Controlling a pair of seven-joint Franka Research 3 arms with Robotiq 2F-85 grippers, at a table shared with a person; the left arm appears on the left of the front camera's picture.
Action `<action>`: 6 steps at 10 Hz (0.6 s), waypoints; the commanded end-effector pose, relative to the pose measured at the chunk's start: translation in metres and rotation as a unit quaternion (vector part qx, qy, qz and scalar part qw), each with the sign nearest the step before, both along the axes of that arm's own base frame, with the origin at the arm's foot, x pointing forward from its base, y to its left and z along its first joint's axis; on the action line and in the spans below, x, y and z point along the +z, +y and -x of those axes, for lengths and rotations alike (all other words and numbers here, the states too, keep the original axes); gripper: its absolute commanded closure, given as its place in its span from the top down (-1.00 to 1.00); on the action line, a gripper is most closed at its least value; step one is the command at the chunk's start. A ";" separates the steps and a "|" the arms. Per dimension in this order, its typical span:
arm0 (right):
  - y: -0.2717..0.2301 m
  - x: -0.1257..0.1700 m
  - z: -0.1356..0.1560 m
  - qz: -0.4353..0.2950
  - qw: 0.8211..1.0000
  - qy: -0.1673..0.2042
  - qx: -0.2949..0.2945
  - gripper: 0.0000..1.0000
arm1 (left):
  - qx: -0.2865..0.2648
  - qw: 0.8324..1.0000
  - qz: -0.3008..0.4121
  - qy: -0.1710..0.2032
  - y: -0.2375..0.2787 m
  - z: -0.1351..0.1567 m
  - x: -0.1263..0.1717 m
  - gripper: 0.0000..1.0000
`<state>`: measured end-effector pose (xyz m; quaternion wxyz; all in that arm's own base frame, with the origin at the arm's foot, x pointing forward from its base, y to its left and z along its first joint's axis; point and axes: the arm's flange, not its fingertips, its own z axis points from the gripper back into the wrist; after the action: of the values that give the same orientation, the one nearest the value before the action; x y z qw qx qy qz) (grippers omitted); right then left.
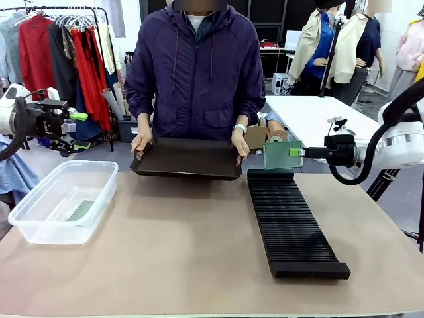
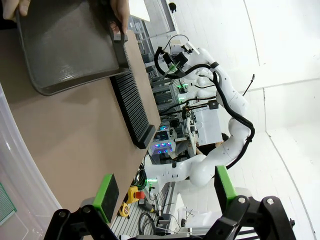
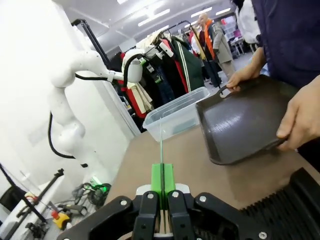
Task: Sort PCBs into racks and boxes based on the side picked up.
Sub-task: If the short side of the Blank PCB is picked up, insert it into the PCB Rack ; if the long side is picked up, place it in the Organizing box.
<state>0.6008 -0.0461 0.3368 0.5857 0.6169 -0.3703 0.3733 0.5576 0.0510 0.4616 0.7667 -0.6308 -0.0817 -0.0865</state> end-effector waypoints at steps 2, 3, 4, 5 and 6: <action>-0.018 -0.027 -0.013 -0.015 0.997 -0.074 -0.010 -1.00 | 0.001 1.000 0.001 -0.001 0.000 0.002 0.002 1.00; -0.020 -0.039 -0.013 -0.018 0.996 -0.082 -0.011 -1.00 | 0.001 1.000 0.001 -0.001 0.000 0.002 0.002 1.00; -0.022 -0.050 -0.015 -0.025 0.995 -0.091 -0.012 -1.00 | 0.001 1.000 0.001 -0.001 0.000 0.002 0.002 1.00; -0.026 -0.060 -0.017 -0.029 0.994 -0.099 -0.019 -1.00 | 0.001 1.000 0.001 -0.001 0.000 0.002 0.002 1.00; -0.030 -0.070 -0.020 -0.027 0.992 -0.117 -0.028 -1.00 | 0.001 1.000 0.001 -0.001 0.000 0.002 0.002 1.00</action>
<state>0.6121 -0.0721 0.2665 0.5503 0.5809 -0.4415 0.4059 0.5577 0.0510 0.4616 0.7667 -0.6308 -0.0817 -0.0866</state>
